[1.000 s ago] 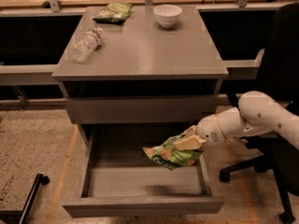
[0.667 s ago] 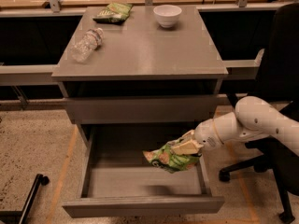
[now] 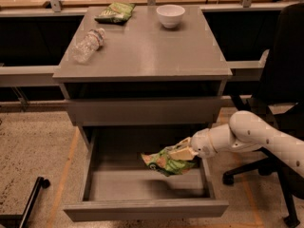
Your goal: Place green rice chip bag into middle drawer
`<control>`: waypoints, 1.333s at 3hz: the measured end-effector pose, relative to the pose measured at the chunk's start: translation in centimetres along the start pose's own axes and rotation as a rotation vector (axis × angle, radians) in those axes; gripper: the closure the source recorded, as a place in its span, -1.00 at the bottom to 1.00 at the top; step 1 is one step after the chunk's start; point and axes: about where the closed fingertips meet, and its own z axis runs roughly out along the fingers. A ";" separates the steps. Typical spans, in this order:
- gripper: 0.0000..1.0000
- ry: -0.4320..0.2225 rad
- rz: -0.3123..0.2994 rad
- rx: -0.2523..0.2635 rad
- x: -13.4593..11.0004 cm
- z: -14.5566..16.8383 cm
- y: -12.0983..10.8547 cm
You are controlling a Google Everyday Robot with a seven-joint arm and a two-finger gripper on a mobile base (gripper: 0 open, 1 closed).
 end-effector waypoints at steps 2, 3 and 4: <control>-0.31 0.030 0.056 -0.024 3.2 3.6 -2.1; -0.92 0.019 0.087 -0.037 4.3 4.5 -1.7; -1.00 0.020 0.086 -0.040 4.3 4.6 -1.6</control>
Offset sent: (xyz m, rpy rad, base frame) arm 0.0096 0.0089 -0.0763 -0.0180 0.1082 -0.0124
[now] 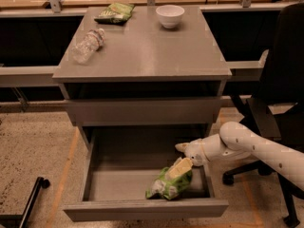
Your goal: Place green rice chip bag into middle drawer
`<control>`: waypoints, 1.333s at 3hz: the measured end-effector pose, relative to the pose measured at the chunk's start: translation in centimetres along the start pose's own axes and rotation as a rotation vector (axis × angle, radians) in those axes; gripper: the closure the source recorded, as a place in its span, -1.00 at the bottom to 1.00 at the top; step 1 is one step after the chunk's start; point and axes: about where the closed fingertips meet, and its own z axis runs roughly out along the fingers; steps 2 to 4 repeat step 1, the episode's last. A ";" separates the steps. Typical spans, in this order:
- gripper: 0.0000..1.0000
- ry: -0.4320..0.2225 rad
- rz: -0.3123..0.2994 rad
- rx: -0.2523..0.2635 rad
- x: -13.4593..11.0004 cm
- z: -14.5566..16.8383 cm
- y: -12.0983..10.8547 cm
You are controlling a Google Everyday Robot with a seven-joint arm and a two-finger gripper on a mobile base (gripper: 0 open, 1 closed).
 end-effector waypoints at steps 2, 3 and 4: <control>-1.00 0.000 0.000 0.000 0.0 0.0 0.0; -1.00 0.000 0.000 0.000 0.0 0.0 0.0; -1.00 0.000 0.000 0.000 0.0 0.0 0.0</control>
Offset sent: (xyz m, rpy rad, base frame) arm 0.0000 0.0000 0.0000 0.0000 0.0000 0.0000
